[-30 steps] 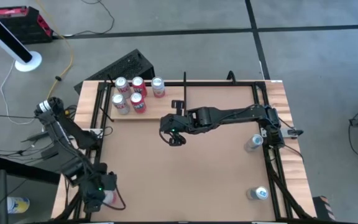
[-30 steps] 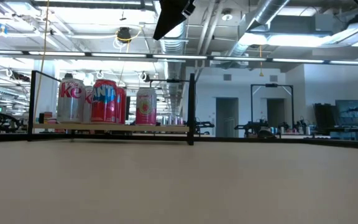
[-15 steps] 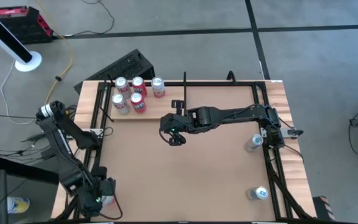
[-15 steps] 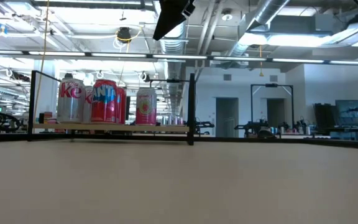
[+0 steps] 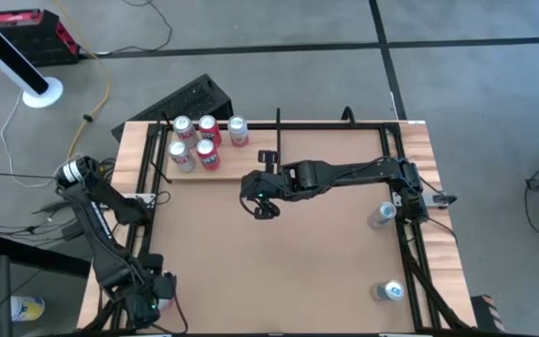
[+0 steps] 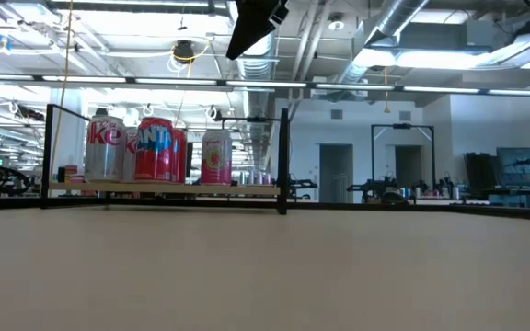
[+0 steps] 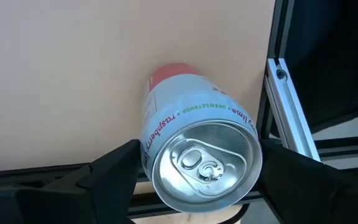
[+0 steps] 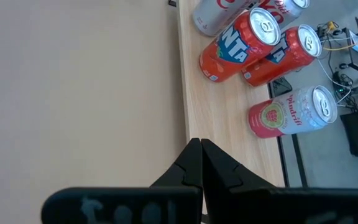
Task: Place canned beverage on shelf
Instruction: Put the pink and white soda can on the shelf aligned with the other pink and white soda can
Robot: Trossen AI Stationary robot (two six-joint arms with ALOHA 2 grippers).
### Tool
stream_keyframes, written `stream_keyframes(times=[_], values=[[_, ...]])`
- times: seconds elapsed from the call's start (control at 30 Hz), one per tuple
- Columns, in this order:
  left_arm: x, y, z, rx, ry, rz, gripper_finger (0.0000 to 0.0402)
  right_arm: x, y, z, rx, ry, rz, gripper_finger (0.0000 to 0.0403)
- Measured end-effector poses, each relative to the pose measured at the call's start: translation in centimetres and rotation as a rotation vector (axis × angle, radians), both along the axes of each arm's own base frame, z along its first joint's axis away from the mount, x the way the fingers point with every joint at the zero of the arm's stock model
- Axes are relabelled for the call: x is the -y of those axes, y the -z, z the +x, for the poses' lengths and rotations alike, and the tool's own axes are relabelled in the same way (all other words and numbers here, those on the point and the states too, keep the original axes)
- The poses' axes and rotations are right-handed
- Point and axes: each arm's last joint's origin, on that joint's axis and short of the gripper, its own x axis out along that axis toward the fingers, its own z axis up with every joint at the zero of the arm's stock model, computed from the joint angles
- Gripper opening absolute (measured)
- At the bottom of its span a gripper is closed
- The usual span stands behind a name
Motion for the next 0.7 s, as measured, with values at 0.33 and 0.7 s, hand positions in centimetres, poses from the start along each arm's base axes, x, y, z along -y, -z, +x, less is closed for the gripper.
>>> stream_keyframes(times=[0.33,0.7], values=[[-0.9,0.1,0.1,-0.028,0.069,0.056,0.0250,0.0,0.0,0.0,-0.004,0.000,-0.001,0.0021],[-4.3,0.0,3.1,-0.011,0.209,0.112,0.0246,0.1,0.7,-0.9,-0.124,0.006,-0.010,0.0021]])
